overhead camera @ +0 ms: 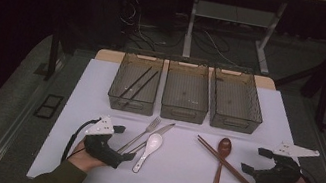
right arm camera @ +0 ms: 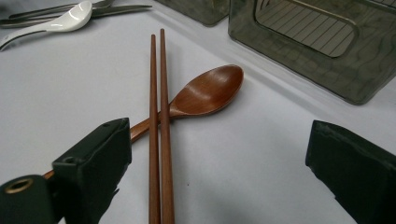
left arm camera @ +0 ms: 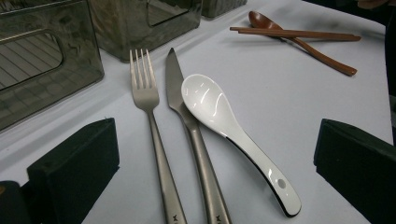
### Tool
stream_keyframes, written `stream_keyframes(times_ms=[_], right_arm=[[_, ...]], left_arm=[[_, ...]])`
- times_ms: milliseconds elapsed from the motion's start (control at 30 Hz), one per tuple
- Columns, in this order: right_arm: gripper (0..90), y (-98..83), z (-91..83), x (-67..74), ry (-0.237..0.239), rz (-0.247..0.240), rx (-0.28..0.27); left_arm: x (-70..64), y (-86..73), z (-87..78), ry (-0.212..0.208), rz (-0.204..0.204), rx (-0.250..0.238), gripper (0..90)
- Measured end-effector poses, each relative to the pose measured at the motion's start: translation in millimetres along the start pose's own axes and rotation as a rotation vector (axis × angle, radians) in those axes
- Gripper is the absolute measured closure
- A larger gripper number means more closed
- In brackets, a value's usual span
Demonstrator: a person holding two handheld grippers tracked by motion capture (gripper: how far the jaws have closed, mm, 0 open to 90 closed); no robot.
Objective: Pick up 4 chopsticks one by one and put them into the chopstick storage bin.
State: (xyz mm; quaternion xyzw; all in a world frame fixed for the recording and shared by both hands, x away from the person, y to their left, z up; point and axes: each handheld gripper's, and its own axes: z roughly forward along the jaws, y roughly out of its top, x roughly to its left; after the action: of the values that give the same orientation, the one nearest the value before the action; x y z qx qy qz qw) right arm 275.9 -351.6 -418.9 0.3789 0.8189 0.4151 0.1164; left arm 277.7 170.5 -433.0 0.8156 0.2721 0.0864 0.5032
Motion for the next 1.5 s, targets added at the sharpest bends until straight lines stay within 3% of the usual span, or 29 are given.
stream_keyframes(times_ms=[367,833,1100,1500], right_arm=[[25.7,-0.3,3.1,4.2,0.027,0.002,0.04],[55.9,-0.3,9.2,12.1,0.059,-0.01,0.1],[72.5,-0.5,12.3,17.8,0.066,-0.046,0.131],[78.8,-2.1,16.6,20.8,0.069,-0.062,0.177]], left_arm=[[-0.3,-0.1,0.1,-0.001,-0.001,0.002,0.0],[-0.3,-0.1,0.7,-0.001,0.006,0.011,0.0],[-0.5,-0.1,0.3,-0.001,0.005,0.009,0.0],[-0.7,-0.1,0.5,-0.001,0.007,0.01,0.0]])
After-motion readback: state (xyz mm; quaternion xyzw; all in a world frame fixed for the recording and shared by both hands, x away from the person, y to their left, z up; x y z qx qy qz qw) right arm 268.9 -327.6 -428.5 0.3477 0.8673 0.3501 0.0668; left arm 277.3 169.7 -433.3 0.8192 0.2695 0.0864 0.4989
